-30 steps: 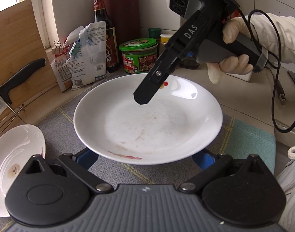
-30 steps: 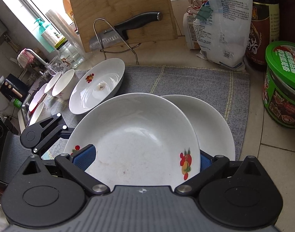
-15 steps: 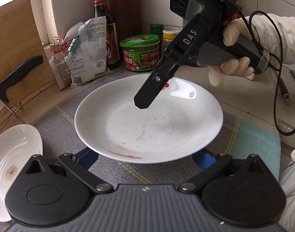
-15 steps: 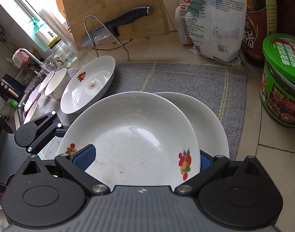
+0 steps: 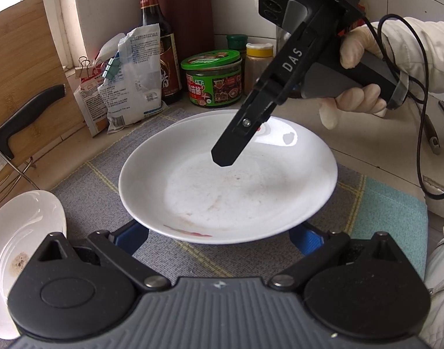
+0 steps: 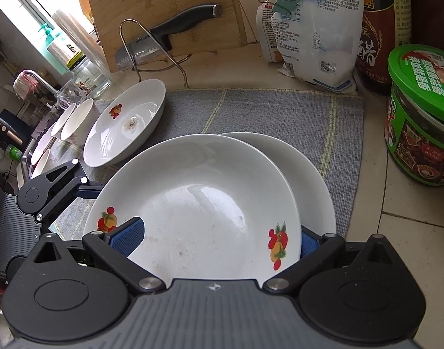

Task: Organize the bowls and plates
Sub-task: 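Carry the large plate with the right gripper over the white plate by the green tin, then lower the large plate onto the white plate and open the right gripper, then move the right gripper to the stained fruit-decal plate by the knife rack, then close the right gripper on the rim of the stained plate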

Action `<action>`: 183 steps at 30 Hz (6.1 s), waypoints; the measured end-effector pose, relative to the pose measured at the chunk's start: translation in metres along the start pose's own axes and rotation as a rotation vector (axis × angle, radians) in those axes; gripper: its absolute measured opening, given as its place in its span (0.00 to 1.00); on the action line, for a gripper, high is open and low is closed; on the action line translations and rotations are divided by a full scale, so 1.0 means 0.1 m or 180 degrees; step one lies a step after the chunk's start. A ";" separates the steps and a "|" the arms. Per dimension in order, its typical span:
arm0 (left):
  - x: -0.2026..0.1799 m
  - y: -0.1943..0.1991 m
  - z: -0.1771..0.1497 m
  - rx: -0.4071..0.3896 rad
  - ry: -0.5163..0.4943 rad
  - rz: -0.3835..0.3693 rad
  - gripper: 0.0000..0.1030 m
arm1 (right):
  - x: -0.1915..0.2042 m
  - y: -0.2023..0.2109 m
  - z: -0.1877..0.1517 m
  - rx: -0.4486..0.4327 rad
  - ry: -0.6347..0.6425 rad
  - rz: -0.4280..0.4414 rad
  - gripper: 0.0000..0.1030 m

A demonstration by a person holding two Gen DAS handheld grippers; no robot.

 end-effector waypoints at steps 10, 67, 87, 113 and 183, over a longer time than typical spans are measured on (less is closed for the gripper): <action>0.00 0.01 0.00 -0.0006 -0.0067 0.0008 0.99 | 0.00 0.03 -0.02 -0.0003 -0.0010 -0.0004 1.00; 0.01 0.05 0.03 0.0000 0.0073 0.0075 0.99 | 0.17 0.28 -0.22 -0.0030 0.0093 -0.0705 1.00; -0.06 0.16 0.04 -0.0129 0.0121 0.0145 0.99 | 0.24 0.27 -0.37 0.0079 0.0426 -0.1098 1.00; 0.28 0.80 -0.37 0.0108 0.1349 0.1395 0.99 | 1.07 0.18 -0.48 -0.0626 0.1130 -0.1036 1.00; 1.32 0.41 -0.84 0.0077 0.1613 0.1499 1.00 | 1.18 -1.70 1.20 0.0277 0.0672 -0.0209 1.00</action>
Point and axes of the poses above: each gripper's, at about its wrist camera, not at the fingertips, and y roughly against the way its jaws point, x to its left, z to its top, the point moved 5 cm from there along -y, roughly the way its jaws point, and after that the axes turned 2 degrees about -x, right-handed, at the moved point
